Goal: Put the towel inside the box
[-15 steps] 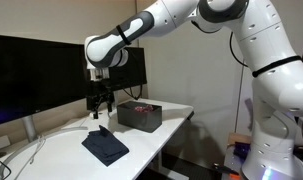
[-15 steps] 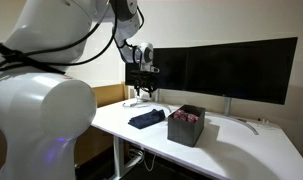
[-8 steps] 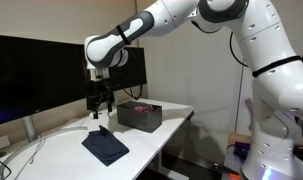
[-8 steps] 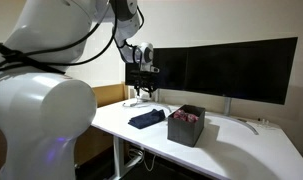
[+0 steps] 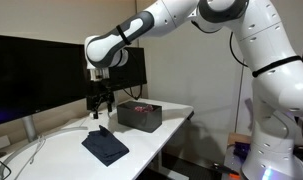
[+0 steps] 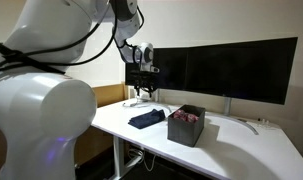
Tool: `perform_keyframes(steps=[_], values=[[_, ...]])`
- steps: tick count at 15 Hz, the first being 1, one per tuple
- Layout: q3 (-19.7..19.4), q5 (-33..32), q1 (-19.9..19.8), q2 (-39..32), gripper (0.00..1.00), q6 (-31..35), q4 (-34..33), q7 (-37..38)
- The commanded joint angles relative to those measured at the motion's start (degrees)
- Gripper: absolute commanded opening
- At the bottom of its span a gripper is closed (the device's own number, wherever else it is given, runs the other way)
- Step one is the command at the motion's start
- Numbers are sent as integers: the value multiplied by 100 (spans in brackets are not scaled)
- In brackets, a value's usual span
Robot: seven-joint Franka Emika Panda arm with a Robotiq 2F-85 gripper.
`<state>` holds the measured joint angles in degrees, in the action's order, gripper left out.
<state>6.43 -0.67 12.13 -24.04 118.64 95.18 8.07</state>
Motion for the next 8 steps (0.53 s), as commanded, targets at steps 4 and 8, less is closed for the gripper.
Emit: perform_keyframes(steps=[4, 8], values=[[64, -22, 118, -105, 100, 14, -111, 139], [97, -52, 291, -197, 100, 96, -122, 284]])
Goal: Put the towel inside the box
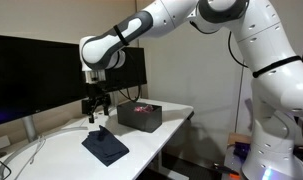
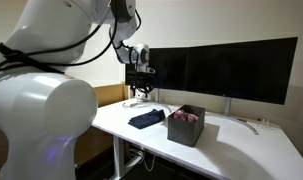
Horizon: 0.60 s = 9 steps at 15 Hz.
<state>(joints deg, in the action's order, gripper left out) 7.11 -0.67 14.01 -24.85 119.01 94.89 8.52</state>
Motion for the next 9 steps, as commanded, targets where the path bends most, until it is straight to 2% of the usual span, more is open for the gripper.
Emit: perform_keyframes(steps=[1, 9], values=[[24, -58, 145, -185, 100, 67, -143, 290], [-165, 24, 57, -232, 100, 293, -11, 552]])
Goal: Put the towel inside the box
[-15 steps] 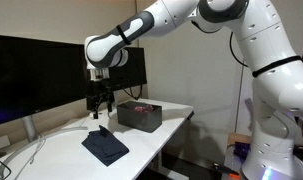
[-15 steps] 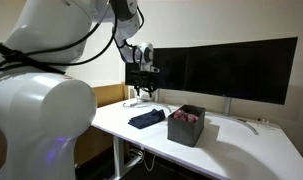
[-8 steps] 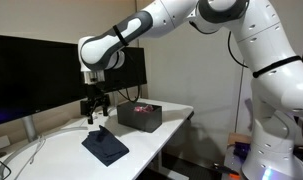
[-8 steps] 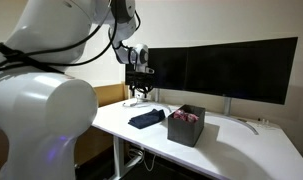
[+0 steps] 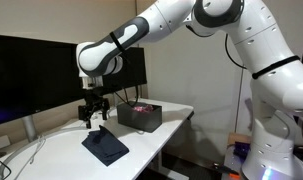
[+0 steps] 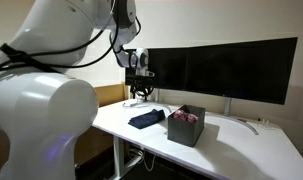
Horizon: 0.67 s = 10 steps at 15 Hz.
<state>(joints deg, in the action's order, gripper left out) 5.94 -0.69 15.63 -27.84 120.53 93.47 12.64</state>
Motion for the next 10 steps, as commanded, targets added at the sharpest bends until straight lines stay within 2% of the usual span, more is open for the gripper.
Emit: perform_keyframes(steps=[1, 10], values=[[-72, 37, -144, 82, 100, 161, 169, 127], [-231, -30, -238, -2, 100, 346, 406, 130]])
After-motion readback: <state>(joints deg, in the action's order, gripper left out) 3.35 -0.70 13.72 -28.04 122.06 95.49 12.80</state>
